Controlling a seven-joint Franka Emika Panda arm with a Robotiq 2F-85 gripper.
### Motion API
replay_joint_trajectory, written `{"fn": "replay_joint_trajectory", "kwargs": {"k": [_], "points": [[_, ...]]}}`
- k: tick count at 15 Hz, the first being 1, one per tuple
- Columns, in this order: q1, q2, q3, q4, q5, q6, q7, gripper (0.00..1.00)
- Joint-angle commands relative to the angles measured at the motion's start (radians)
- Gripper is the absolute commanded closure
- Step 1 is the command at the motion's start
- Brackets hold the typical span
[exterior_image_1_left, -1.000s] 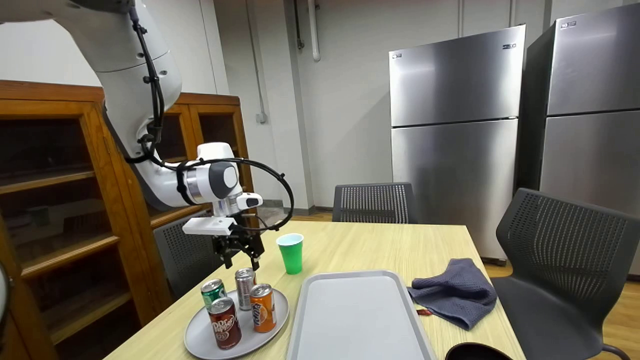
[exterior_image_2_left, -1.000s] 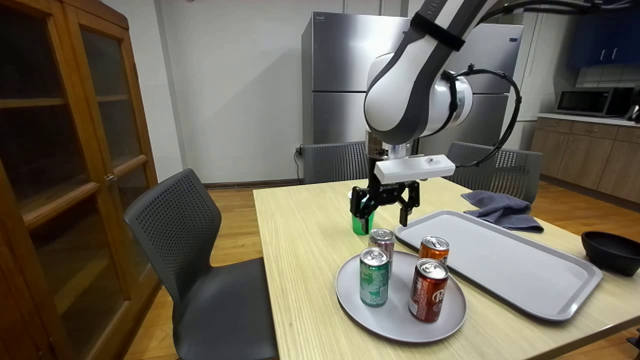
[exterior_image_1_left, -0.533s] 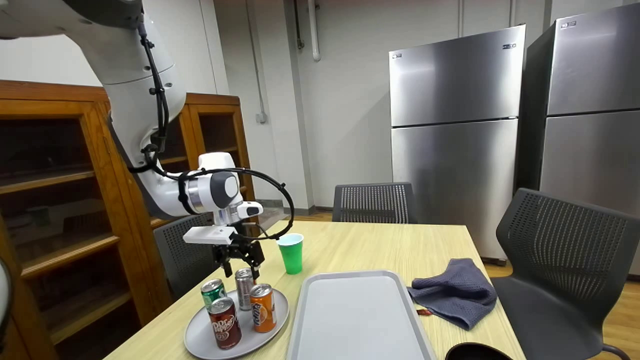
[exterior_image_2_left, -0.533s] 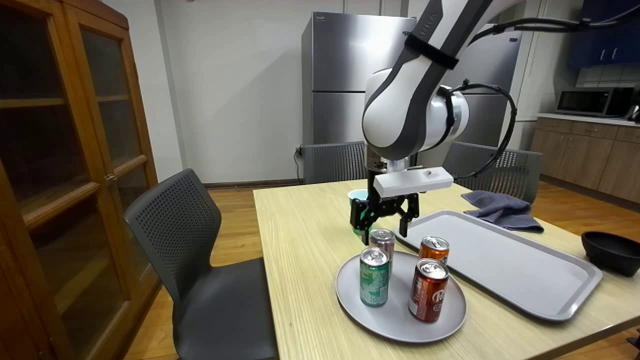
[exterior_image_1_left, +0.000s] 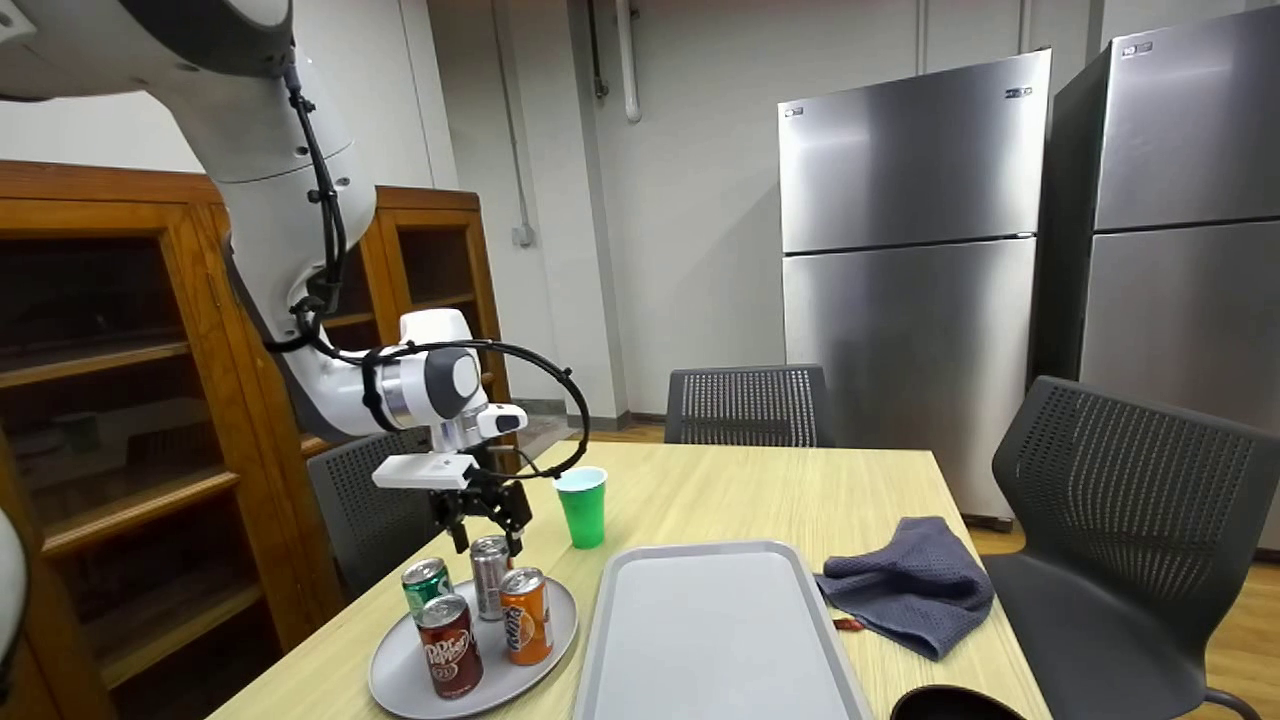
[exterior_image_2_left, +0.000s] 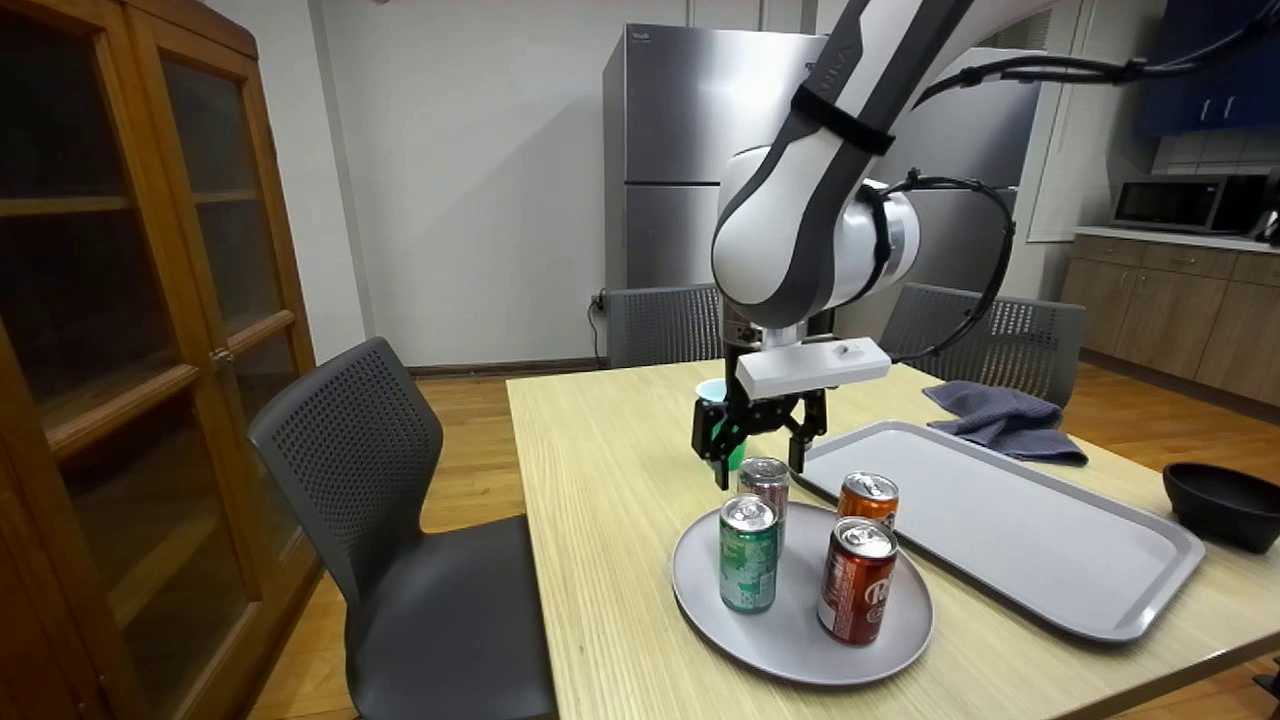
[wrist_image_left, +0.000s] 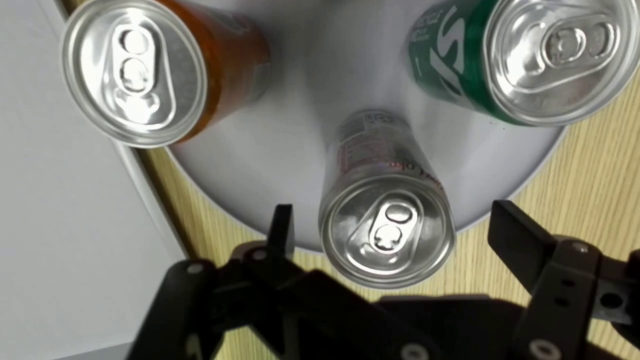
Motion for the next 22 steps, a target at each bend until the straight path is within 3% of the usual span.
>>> {"fn": "replay_joint_trajectory", "kwargs": {"k": [1,5,6,13,22], "points": [[0.022,0.015,-0.018,0.026,-0.020,-0.004,0.021,0.26],[0.027,0.003,-0.025,0.028,-0.025,-0.013,0.023,0.58],[0.027,-0.002,-0.026,0.029,-0.025,-0.017,0.022,0.62],[0.006,-0.081,-0.031,0.020,-0.025,-0.028,-0.005,0.62],[-0.108,-0.134,-0.073,0.020,-0.021,-0.011,-0.069,0.62]]}}
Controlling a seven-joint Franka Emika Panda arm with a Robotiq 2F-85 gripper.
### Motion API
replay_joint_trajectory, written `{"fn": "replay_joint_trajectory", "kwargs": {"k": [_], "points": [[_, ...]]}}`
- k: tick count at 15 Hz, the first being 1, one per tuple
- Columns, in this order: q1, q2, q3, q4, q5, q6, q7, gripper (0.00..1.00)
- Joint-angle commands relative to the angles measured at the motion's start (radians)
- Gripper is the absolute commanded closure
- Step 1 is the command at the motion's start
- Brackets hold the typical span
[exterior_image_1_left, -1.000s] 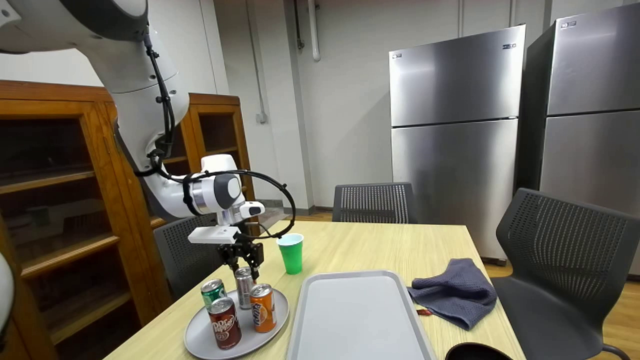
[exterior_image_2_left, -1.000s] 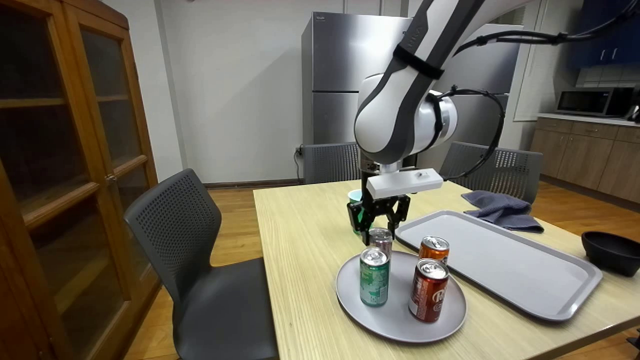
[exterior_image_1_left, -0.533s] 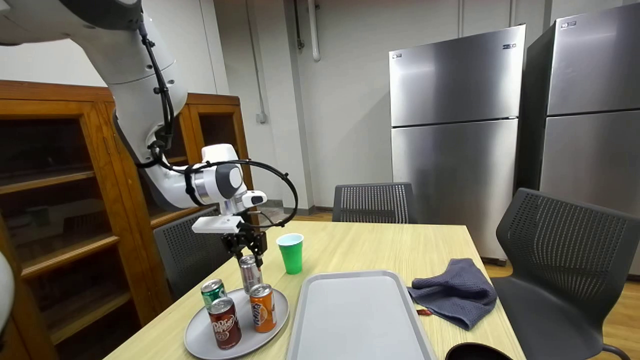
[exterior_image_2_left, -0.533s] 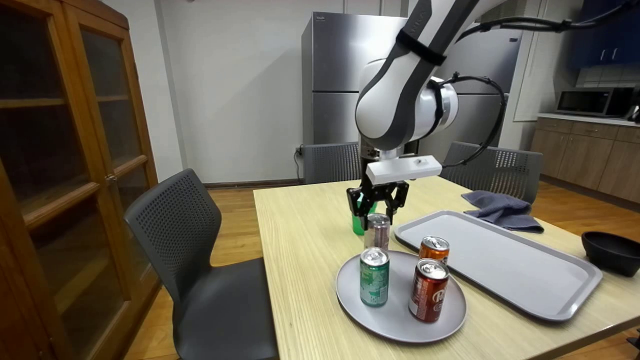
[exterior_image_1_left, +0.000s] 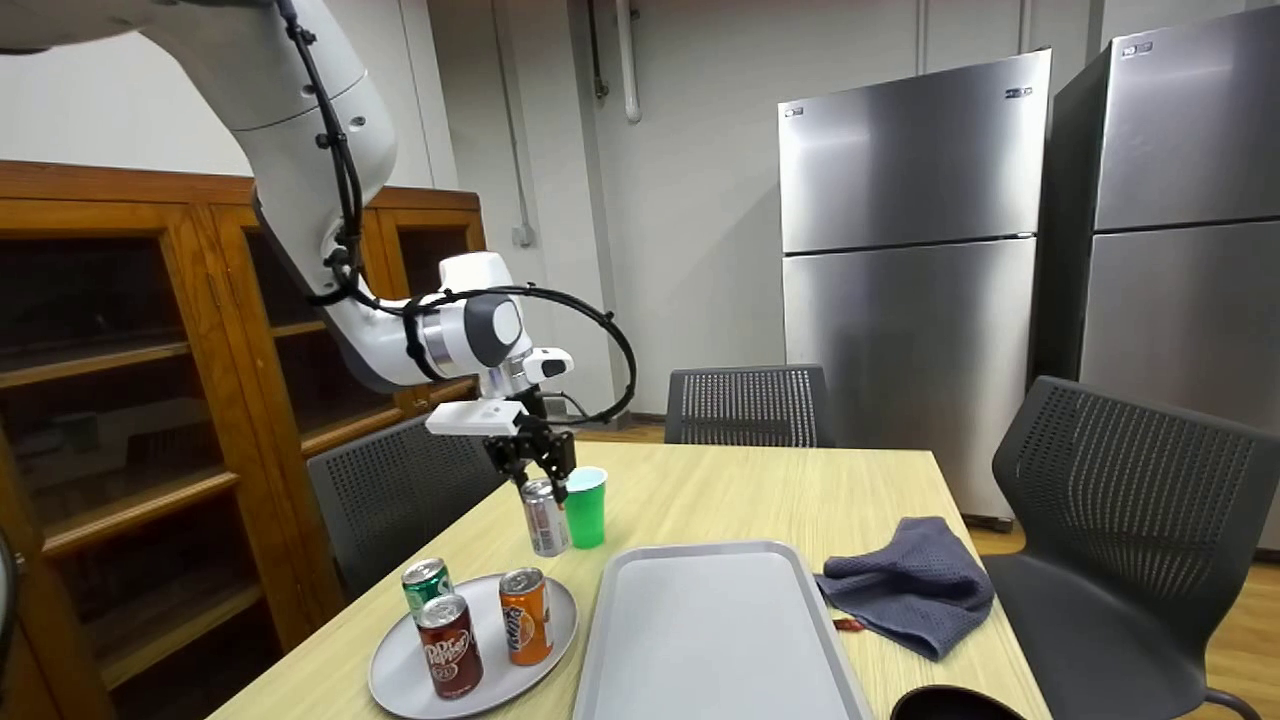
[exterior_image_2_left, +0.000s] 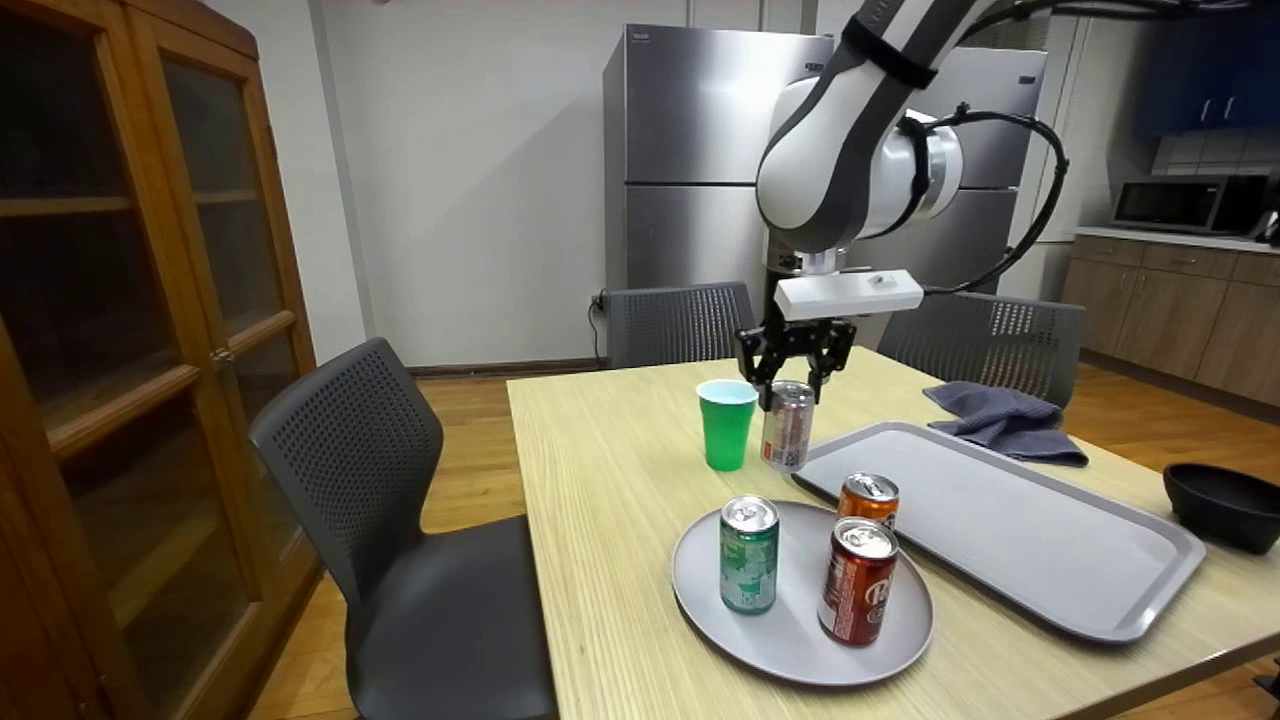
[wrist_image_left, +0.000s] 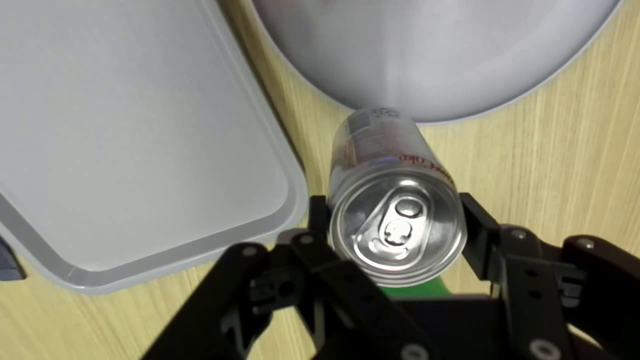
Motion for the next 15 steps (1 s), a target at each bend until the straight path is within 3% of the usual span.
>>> {"fn": "replay_joint_trajectory", "kwargs": {"k": [1,8,15], "points": [[-0.061,-0.039,-0.019,-0.010,-0.010,-0.007,-0.057,0.62],[-0.182,0.005,-0.053,0.034,0.011,-0.005,-0.162,0.62],[-0.285,0.122,-0.066,0.160,0.068,-0.021,-0.184,0.62]]}}
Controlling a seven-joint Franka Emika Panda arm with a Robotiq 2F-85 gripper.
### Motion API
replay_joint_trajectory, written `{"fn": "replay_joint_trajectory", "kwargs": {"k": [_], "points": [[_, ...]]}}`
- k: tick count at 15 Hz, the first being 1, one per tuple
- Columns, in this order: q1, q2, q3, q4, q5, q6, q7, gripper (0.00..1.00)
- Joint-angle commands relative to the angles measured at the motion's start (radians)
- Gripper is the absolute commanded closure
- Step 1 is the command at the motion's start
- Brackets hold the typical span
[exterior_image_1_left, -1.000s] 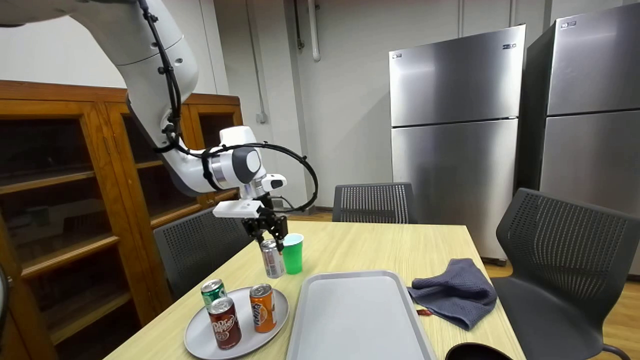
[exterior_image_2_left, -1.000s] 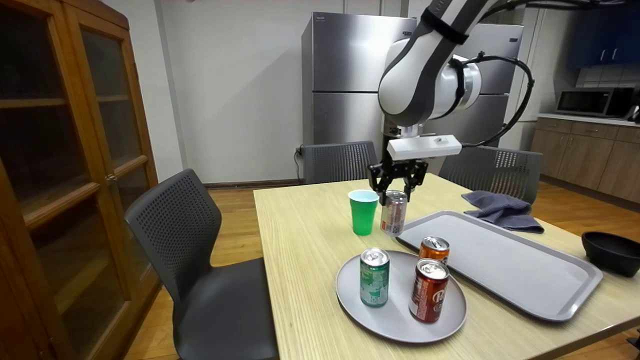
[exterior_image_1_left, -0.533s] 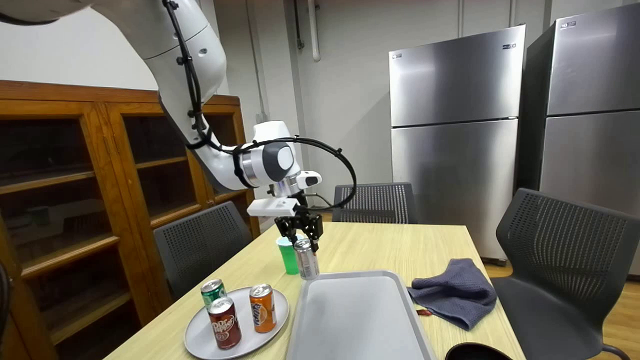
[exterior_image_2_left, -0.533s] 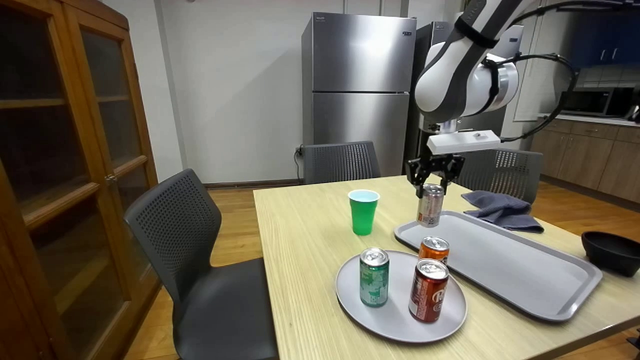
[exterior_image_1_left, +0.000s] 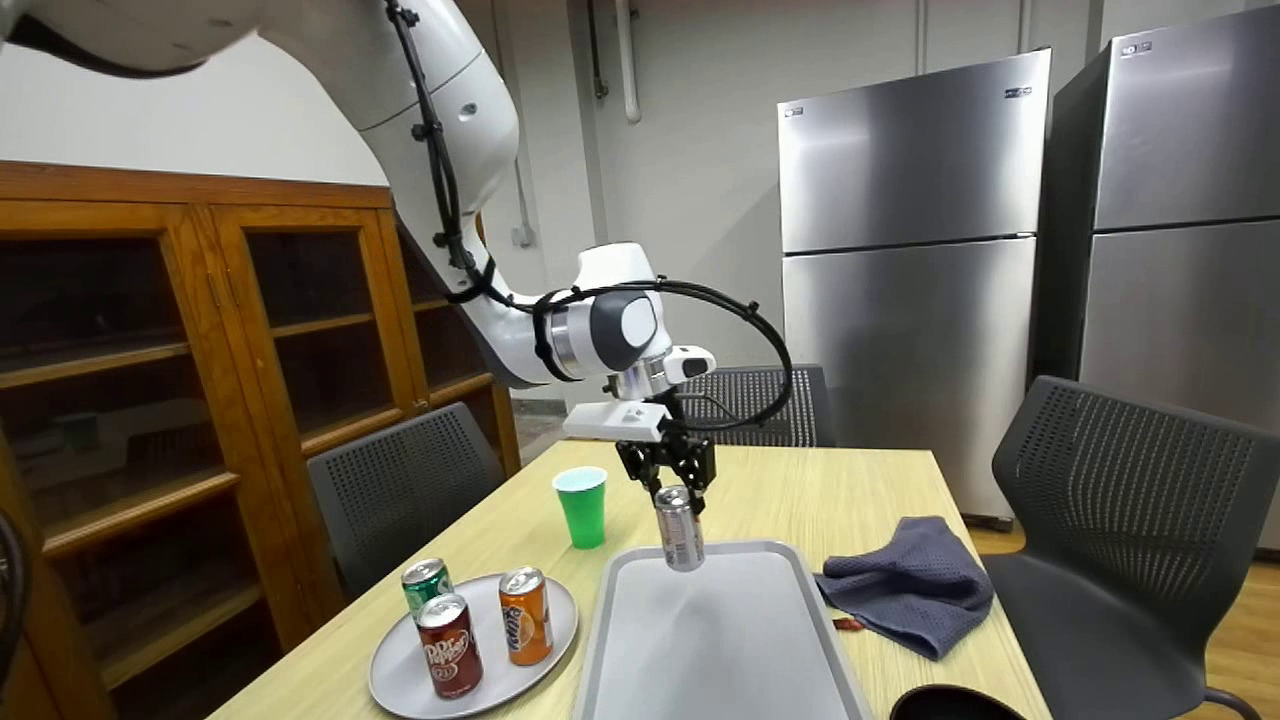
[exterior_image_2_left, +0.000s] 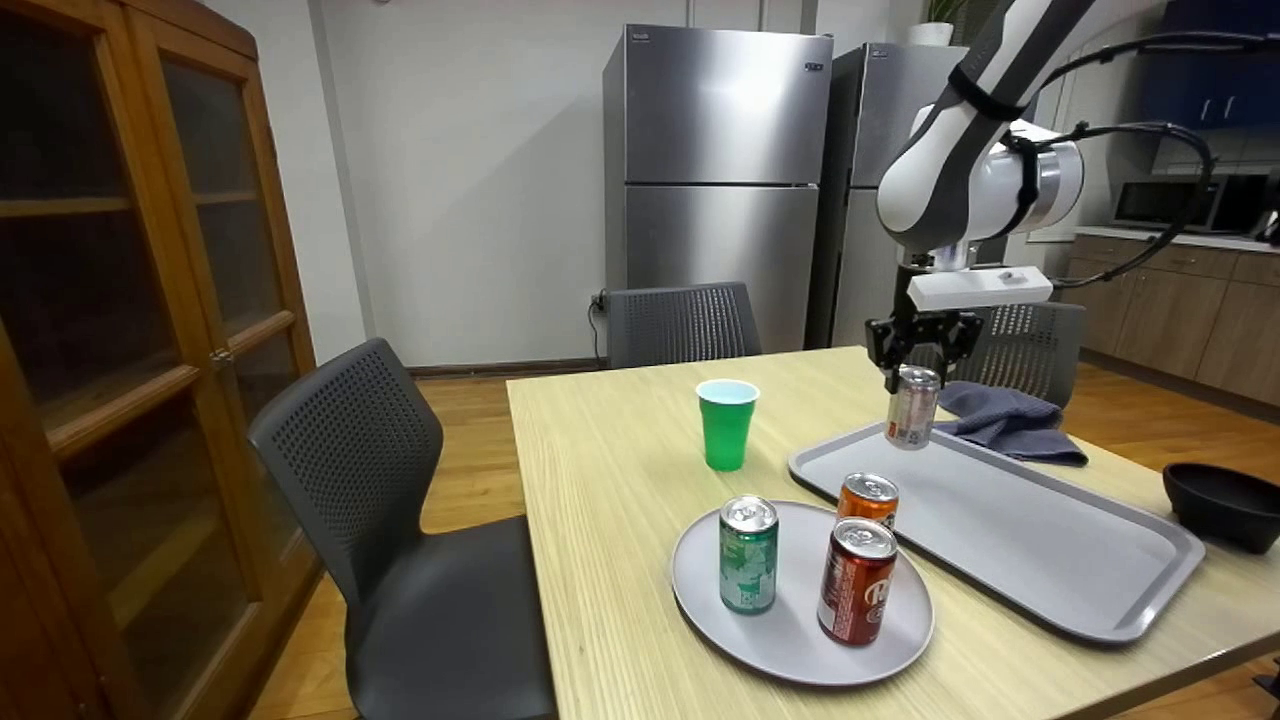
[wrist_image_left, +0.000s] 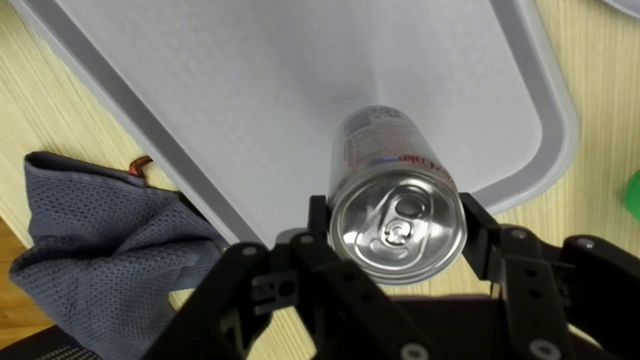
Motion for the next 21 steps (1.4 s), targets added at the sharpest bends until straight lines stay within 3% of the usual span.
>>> {"fn": "replay_joint_trajectory", "kwargs": {"k": [1,12,13,14,17,21], "points": [[-0.045,0.082,-0.001,0.111,0.045,-0.027,-0.027,0.62],[-0.095,0.273,-0.018,0.335,0.091,-0.077,-0.018,0.62],[-0.097,0.279,-0.017,0.345,0.093,-0.081,-0.021,0.54],[-0.096,0.283,-0.018,0.351,0.094,-0.082,-0.021,0.12],[-0.093,0.272,-0.019,0.351,0.094,-0.071,-0.018,0.01],[-0.081,0.226,-0.020,0.318,0.093,-0.038,-0.010,0.00]]}}
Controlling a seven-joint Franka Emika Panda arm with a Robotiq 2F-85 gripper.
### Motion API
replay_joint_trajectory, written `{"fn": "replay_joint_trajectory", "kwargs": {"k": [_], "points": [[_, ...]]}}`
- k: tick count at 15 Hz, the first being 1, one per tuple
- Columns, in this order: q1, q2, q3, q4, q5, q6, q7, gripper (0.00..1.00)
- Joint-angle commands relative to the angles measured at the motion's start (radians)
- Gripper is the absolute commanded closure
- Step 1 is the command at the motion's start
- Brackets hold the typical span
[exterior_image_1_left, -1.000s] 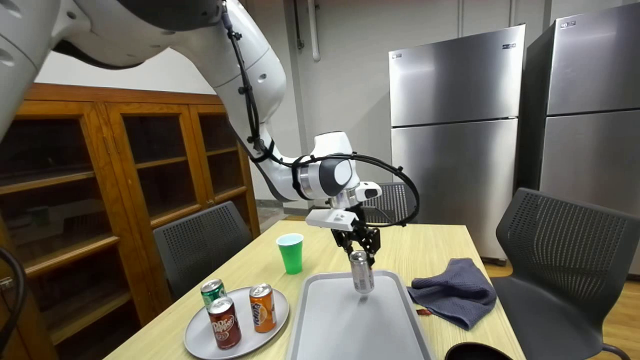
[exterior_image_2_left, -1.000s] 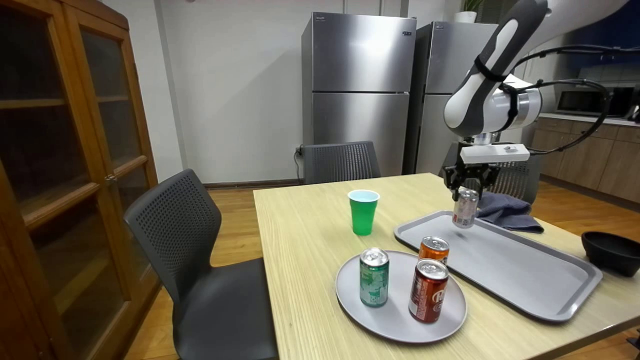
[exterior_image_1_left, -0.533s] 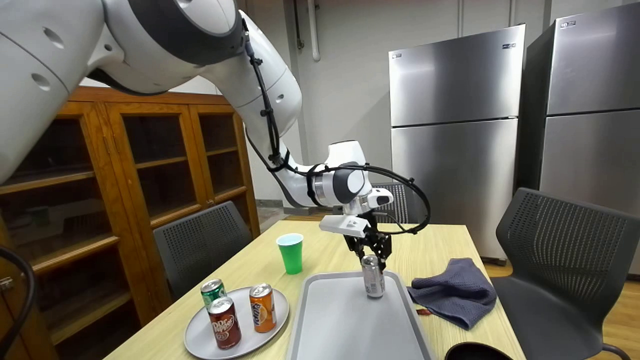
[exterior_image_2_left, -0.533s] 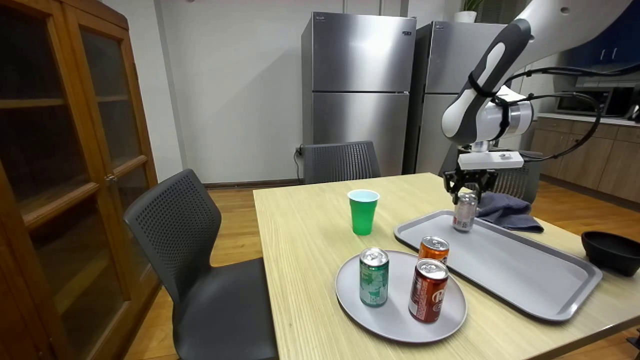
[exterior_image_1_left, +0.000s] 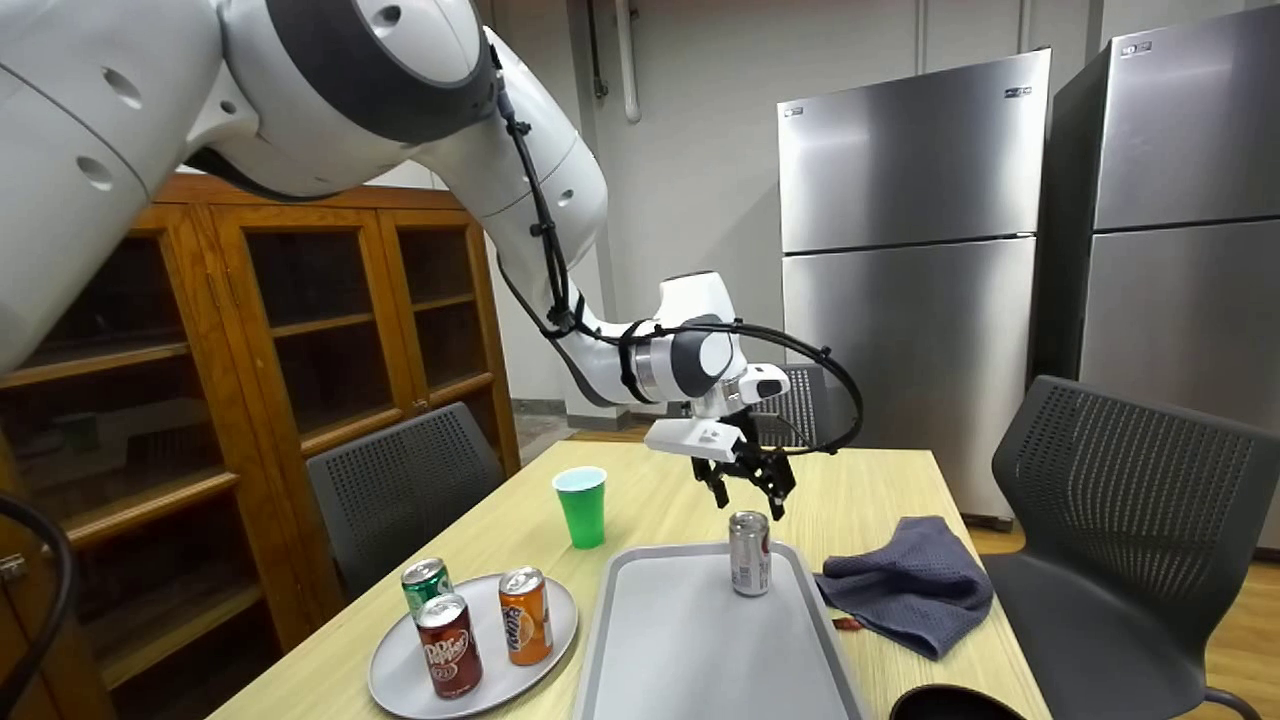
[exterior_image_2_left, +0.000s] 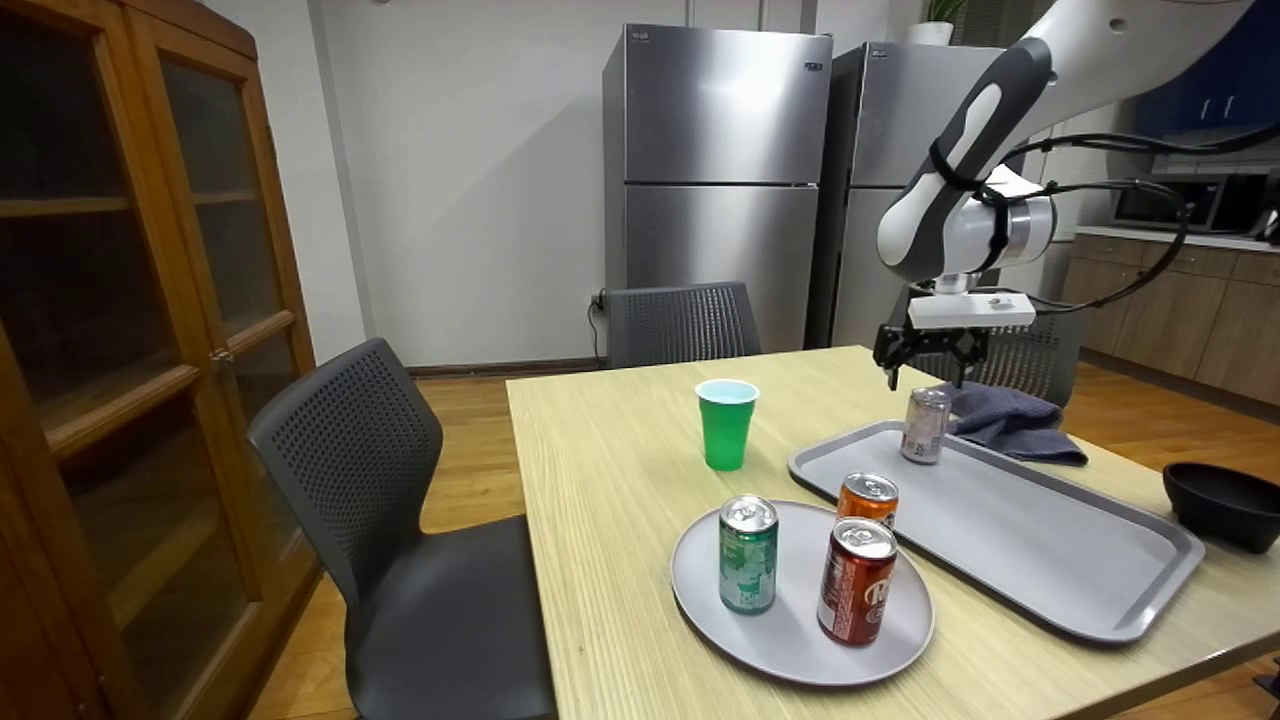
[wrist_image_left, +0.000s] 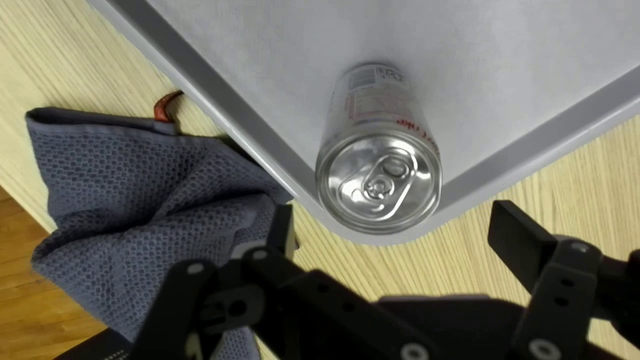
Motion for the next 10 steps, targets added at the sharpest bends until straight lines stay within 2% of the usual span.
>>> {"fn": "replay_joint_trajectory", "kwargs": {"k": [1,5,10], "points": [[0.011,-0.061,0.004,-0.035,0.010,0.002,-0.005,0.00],[0.049,-0.121,0.004,-0.094,0.004,0.016,0.018,0.00],[0.132,-0.209,-0.003,-0.195,-0.015,0.039,0.073,0.00]]}}
